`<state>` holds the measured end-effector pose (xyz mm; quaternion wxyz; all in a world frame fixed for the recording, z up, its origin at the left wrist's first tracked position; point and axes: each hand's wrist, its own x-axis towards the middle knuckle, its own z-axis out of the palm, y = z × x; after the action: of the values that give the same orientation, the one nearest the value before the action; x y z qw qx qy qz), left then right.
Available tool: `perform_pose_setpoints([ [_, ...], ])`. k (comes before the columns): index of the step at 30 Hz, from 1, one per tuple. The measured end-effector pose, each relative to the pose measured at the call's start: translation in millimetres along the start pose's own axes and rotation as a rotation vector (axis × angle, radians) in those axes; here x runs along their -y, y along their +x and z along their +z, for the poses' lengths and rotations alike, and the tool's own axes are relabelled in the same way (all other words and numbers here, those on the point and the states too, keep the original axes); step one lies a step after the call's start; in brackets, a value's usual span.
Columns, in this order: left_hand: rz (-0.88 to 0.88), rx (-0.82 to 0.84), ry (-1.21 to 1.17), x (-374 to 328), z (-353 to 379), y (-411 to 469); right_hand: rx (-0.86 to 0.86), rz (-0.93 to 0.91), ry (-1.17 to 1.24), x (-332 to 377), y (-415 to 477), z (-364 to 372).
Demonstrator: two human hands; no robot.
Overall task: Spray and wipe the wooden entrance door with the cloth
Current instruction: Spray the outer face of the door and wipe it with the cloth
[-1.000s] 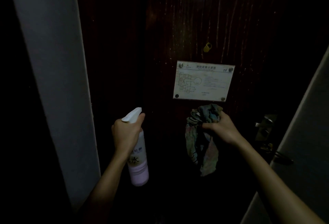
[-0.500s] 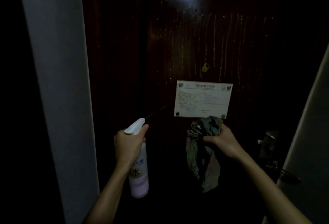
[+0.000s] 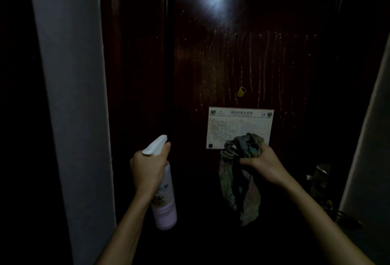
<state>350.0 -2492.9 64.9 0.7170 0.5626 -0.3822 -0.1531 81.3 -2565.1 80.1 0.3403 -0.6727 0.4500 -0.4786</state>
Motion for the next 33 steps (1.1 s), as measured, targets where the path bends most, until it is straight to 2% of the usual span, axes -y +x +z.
perform_pose_setpoints([
  [4,0.011,0.054,0.003,-7.9,-1.3,4.7,-0.018,-0.002,0.038,5.4,1.6,-1.6],
  [8,0.041,-0.003,0.099,-7.9,0.7,4.2,-0.027,-0.002,0.043,7.9,0.6,-3.5],
  [13,0.057,0.032,0.044,-10.8,-2.5,6.8,-0.028,-0.017,0.034,8.9,-3.7,-5.7],
  [17,0.07,-0.047,0.09,-13.9,-1.8,2.2,-0.017,-0.016,0.022,11.3,-6.1,-5.8],
  [23,0.081,0.081,0.053,-11.6,-3.7,9.5,-0.029,-0.017,0.02,15.1,-9.3,-8.5],
  [28,0.013,-0.013,0.114,-11.7,-2.8,3.7,-0.035,-0.026,0.036,20.4,-13.0,-8.3],
  [33,0.051,0.036,0.057,-10.5,-4.6,6.3,-0.035,-0.015,0.045,22.5,-16.6,-8.3],
])
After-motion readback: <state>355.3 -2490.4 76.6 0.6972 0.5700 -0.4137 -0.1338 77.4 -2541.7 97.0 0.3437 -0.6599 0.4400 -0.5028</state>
